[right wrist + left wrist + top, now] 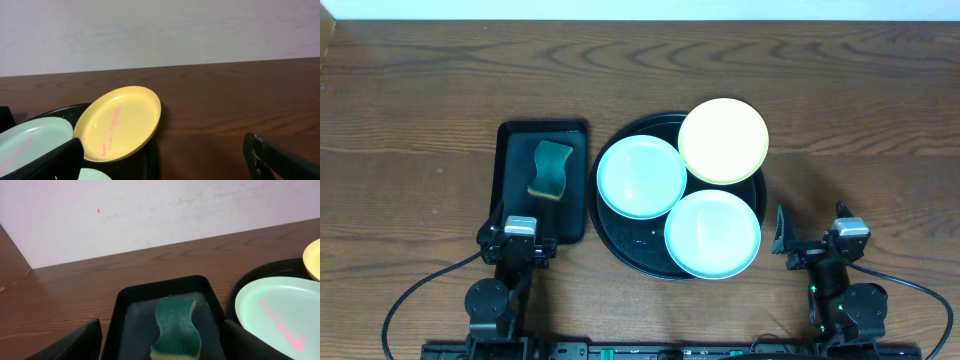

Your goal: Clean dirty plates on tray and stack at the side

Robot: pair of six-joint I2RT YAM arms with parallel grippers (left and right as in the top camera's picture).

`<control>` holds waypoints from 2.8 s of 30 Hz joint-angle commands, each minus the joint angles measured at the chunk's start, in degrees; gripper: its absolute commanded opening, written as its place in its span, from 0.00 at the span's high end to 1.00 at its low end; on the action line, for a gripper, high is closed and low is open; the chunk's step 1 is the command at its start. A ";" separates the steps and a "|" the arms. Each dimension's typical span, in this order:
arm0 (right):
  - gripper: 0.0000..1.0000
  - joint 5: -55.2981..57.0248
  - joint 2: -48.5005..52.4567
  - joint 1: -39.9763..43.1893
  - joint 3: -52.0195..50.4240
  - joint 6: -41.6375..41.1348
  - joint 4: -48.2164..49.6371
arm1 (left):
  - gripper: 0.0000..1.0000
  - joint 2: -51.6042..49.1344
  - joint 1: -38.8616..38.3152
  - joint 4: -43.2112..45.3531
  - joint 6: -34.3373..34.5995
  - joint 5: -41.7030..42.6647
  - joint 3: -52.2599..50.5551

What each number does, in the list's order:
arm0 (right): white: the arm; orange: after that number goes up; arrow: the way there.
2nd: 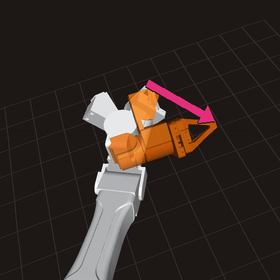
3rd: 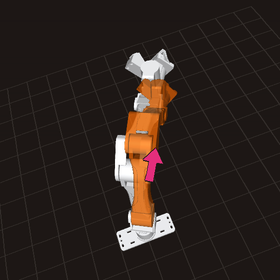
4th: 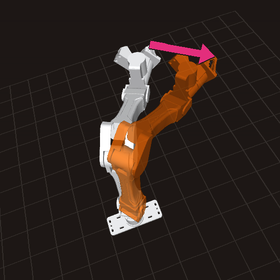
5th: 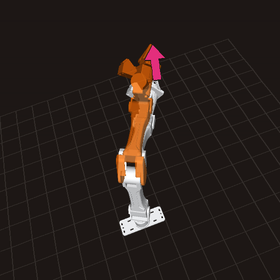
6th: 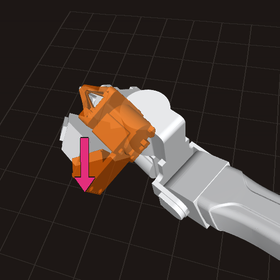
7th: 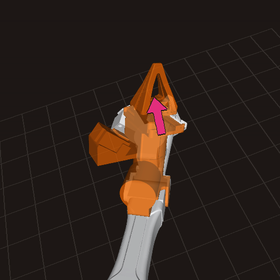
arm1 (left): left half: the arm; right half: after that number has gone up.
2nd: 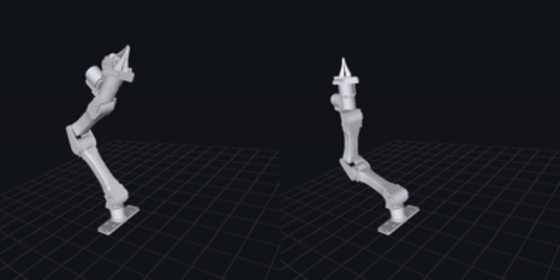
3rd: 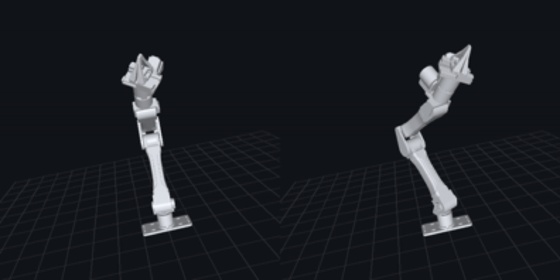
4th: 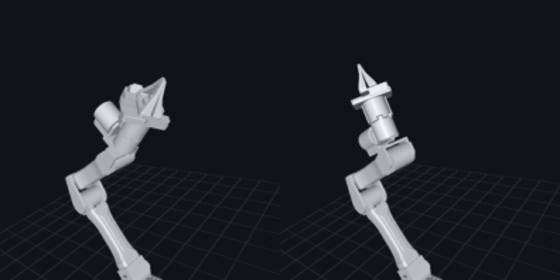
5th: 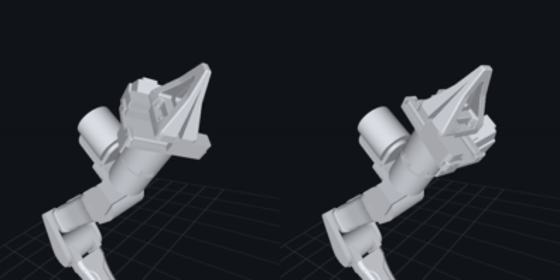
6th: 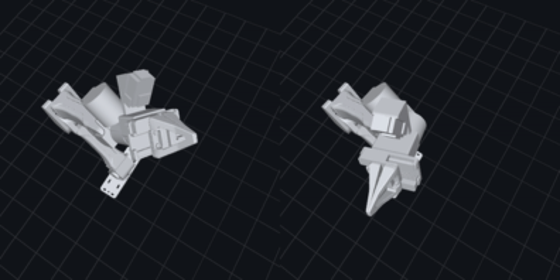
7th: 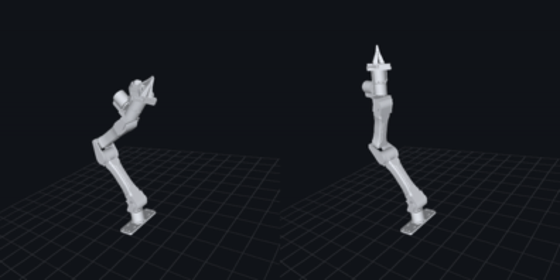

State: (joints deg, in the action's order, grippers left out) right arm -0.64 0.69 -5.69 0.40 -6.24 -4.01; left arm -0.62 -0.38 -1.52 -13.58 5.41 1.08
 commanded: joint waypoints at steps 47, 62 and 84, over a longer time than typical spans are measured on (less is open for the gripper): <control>0.01 0.02 -0.13 0.39 -0.09 0.57 -0.22 | 0.24 0.00 0.37 -2.10 -0.74 0.15 -0.85; 0.01 0.37 -0.13 0.39 -0.09 0.57 0.02 | 0.24 0.00 0.37 -1.88 -0.76 0.15 -0.85; 0.01 -4.87 11.10 0.42 12.39 -2.21 12.90 | 0.24 -25.40 0.37 -13.53 4.87 9.73 29.22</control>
State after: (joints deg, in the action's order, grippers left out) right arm -3.11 7.49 -5.69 7.64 -8.71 8.86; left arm -20.34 -0.36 -12.21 -10.59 11.97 22.72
